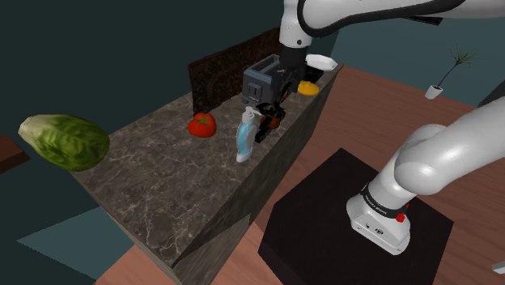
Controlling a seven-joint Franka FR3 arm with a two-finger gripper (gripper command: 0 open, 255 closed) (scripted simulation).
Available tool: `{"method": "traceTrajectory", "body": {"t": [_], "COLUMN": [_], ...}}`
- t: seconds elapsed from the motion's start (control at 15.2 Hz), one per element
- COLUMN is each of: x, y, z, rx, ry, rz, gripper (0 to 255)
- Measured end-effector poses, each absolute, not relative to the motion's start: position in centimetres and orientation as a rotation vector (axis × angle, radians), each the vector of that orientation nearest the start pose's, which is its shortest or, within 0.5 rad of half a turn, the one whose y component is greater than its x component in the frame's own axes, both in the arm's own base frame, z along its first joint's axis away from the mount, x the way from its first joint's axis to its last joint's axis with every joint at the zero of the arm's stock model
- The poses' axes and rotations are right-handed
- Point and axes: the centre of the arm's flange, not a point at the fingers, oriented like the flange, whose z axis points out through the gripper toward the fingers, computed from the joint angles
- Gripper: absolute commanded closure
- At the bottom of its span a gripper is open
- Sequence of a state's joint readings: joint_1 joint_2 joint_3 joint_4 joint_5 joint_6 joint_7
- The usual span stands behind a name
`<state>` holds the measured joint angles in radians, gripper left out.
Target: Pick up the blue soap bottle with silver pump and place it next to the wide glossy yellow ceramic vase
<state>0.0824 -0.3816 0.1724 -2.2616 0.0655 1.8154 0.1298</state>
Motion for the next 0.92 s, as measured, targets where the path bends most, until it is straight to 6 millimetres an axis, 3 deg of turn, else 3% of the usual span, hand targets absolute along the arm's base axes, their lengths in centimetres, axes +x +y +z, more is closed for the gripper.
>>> {"method": "traceTrajectory", "body": {"t": [0.53, 0.66, 0.92], "x": [47.8, 48.7, 48.9], "y": [19.9, 21.0, 21.3], "z": [46.5, 45.6, 43.5], "rx": [-3.151, -3.150, -3.149], "ry": [-0.184, -0.189, -0.189], "rz": [0.188, 0.198, 0.201], "gripper": [0, 0, 0]}}
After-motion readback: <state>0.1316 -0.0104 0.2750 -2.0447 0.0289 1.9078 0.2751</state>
